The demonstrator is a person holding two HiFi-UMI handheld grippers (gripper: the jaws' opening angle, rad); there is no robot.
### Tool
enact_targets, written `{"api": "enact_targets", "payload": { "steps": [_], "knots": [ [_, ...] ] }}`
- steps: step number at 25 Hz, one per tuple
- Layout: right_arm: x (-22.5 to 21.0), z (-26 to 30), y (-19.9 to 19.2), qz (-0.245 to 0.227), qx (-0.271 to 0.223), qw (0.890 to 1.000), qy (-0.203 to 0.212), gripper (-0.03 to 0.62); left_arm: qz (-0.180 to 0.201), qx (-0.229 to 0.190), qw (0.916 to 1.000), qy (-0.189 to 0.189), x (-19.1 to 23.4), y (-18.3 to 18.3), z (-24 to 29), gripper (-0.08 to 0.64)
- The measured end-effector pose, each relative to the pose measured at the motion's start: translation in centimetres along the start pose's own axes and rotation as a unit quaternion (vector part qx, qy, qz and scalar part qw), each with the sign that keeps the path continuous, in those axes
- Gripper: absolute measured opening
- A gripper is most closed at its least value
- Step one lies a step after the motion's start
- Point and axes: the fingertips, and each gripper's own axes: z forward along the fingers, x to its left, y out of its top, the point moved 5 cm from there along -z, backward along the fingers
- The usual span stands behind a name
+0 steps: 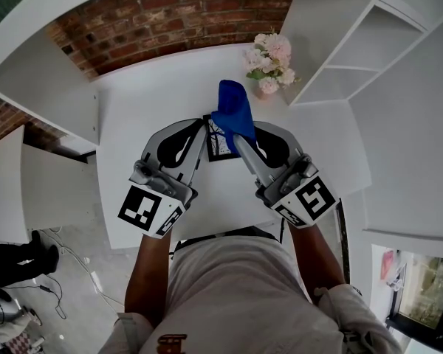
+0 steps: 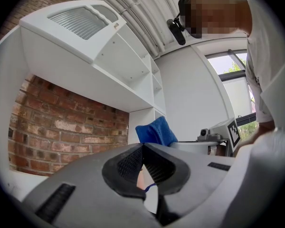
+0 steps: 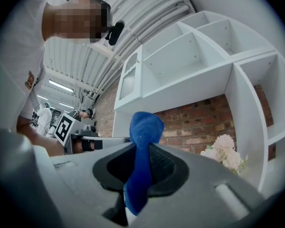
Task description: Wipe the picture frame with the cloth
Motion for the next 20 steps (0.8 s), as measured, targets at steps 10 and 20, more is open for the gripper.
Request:
{"api": "enact_targets", "payload": {
  "steps": [10,20],
  "knots": [
    [0.05,-0.18,0.01,0.001,0.001,1.000,0.002,0.063,-0.004,-0.003,1.0000,-0.001,-0.08,0.15,0.01,0.000],
    [-0.03,-0.58,-0.16,0.002,0.002,1.000,0.000,0.063,-0.007,-0.003,1.0000,0.001,-0.26,0.01,0.05,0.000]
  ]
}}
